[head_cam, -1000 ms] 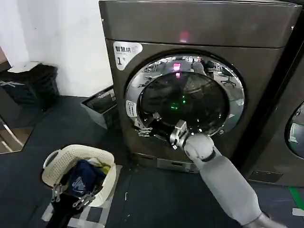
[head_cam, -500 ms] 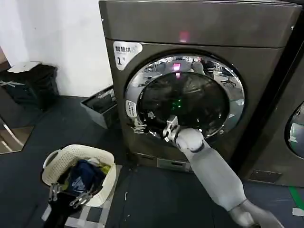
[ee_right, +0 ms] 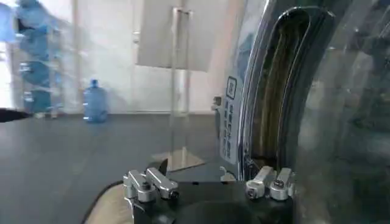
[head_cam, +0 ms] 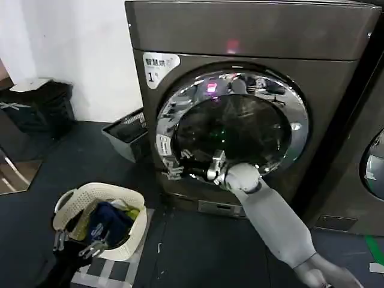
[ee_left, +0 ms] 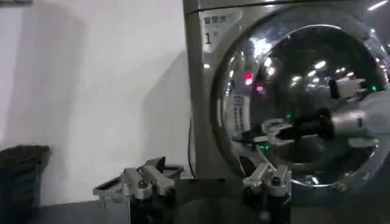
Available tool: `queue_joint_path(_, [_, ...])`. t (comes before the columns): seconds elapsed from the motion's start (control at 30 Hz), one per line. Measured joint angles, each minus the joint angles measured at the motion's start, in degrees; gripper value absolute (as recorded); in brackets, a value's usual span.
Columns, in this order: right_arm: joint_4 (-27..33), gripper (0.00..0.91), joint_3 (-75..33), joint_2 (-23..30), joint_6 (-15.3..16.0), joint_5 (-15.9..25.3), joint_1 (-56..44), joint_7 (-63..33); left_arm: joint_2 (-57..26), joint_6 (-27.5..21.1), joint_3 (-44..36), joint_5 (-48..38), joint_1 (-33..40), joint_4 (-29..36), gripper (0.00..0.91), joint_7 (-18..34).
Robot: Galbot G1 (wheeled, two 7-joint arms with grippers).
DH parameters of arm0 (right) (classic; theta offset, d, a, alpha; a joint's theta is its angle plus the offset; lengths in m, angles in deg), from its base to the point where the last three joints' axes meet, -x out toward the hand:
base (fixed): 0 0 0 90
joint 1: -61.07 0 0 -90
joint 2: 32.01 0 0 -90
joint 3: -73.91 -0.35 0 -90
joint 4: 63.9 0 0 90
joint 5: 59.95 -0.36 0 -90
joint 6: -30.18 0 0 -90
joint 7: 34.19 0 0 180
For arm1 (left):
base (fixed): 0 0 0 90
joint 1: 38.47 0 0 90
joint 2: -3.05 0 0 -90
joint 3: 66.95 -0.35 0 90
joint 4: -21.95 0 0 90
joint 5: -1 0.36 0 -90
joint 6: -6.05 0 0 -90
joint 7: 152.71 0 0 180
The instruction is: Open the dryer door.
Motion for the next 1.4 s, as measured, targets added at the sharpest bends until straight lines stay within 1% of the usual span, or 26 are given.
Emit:
queue_joint_path(0.1, [-1.41,0.907,-0.79,-0.65,-0.14,-0.56,-1.25,3.62,-1.99,-0.43,0.32,-2.94,1.44,-1.17,0.907,0.54])
queue_joint_path(0.17, [-2.41,0.907,-1.17,-1.14,-0.1,-1.2,-2.02,4.63,-3.52,-2.68,0.51,-4.18,2.51,-1.94,0.907,2.06])
queue_joint_path(0.23, [-3.73,0.907,-1.77,-1.69,0.03,-2.01,-2.92,6.13,-5.19,-4.93,0.67,-4.24,3.8,-2.75,0.907,2.53])
queue_joint_path(0.43, [-7.36,0.907,-4.17,-3.39,0.11,-1.86,-6.29,14.4,-9.91,-10.13,0.77,-7.74,8.23,-5.83,0.907,1.12])
queue_joint_path(0.5, [-8.37,0.907,-5.01,-4.16,-0.35,-1.27,-7.38,17.12,-11.64,-13.47,0.53,-8.86,9.66,-6.76,0.907,0.69])
queue_joint_path(0.63, [-10.25,0.907,-6.72,-5.88,-1.64,-0.98,-9.56,23.02,-14.9,-17.33,-0.35,-14.48,12.68,-8.52,0.907,0.39])
queue_joint_path(0.67, [-10.55,0.907,-7.15,-6.34,-1.87,-1.03,-10.05,24.34,-15.8,-18.44,-0.68,-16.37,13.69,-9.01,0.907,-0.62])
queue_joint_path(0.73, [-11.12,0.907,-8.01,-7.24,-2.27,-1.07,-11.02,26.67,-17.45,-18.73,-1.34,-19.13,15.59,-10.1,0.907,-2.5])
queue_joint_path(0.83, [-11.68,0.907,-9.52,-8.64,-4.12,-1.02,-12.98,29.42,-20.19,-18.09,-2.83,-22.13,18.9,-12.35,0.907,-6.03])
queue_joint_path(0.97, [-12.61,0.907,-12.28,-10.32,-7.16,-1.36,-15.87,29.98,-24.06,-14.29,-5.88,-25.31,23.4,-16.32,0.907,-10.73])
queue_joint_path(1.07, [-13.25,0.907,-15.74,-11.01,-8.57,-2.16,-18.56,30.04,-27.19,-11.81,-9.39,-25.5,26.94,-19.44,0.907,-11.29])
queue_joint_path(1.17, [-14.15,0.907,-20.73,-11.69,-9.66,-3.03,-21.62,30.09,-29.87,-10.6,-13.75,-25.86,30.41,-22.38,0.907,-12.33])
queue_joint_path(1.23, [-14.73,0.907,-24.79,-12.13,-10.36,-2.92,-24.2,30.12,-30.84,-10.07,-16.92,-26.82,32.68,-24.15,0.907,-12.76])
queue_joint_path(1.4, [-16.1,0.907,-34.52,-11.65,-10.73,-3.6,-30.64,30.06,-31.84,-8.83,-24.74,-27.5,38.23,-27.26,0.907,-13.29])
